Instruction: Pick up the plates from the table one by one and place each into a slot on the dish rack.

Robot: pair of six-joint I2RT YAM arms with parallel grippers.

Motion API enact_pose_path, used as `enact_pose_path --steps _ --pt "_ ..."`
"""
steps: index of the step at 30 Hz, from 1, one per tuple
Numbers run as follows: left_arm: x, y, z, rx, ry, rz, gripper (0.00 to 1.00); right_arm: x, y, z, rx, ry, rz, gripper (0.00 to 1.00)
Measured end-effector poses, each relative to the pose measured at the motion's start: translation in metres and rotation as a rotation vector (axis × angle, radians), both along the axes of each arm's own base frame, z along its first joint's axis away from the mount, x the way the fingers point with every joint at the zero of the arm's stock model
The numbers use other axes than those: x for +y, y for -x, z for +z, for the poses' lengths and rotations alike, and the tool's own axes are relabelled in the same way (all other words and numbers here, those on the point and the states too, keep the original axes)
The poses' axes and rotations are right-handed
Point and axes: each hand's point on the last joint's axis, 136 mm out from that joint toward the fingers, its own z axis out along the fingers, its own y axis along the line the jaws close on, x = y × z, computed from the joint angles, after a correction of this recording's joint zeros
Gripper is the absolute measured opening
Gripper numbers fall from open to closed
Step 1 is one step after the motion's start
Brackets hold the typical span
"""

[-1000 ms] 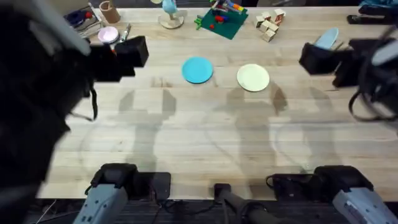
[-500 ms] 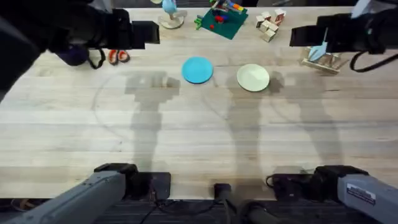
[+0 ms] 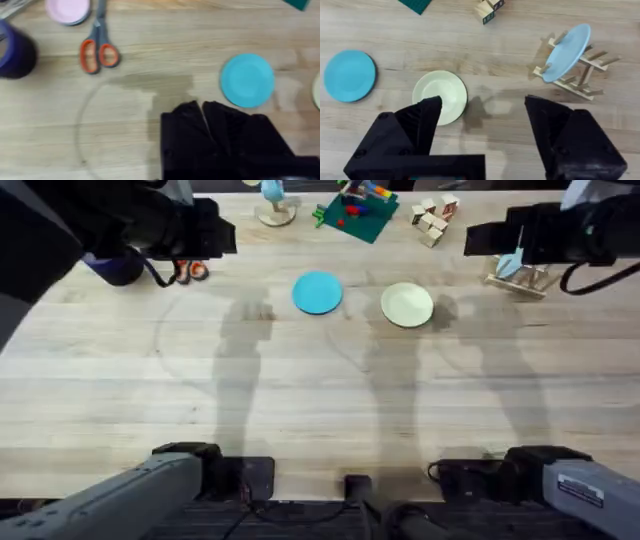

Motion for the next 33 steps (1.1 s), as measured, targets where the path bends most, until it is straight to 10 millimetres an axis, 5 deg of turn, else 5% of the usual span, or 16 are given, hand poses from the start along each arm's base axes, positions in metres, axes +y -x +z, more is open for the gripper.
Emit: enact_pose_path --steps 8,18,33 --pt "-0.041 -0.001 -0.006 0.038 0.249 -0.188 0.042 0.000 0.000 0.000 0.000 0.000 0.000 0.995" --pt "-0.080 -0.010 -0.039 0.136 0.517 -0.388 0.041 0.000 0.000 0.000 0.000 0.000 0.000 0.996" --pt "-0.094 -0.035 -0.117 0.254 0.667 -0.432 0.040 0.000 0.000 0.000 0.000 0.000 0.000 0.996"
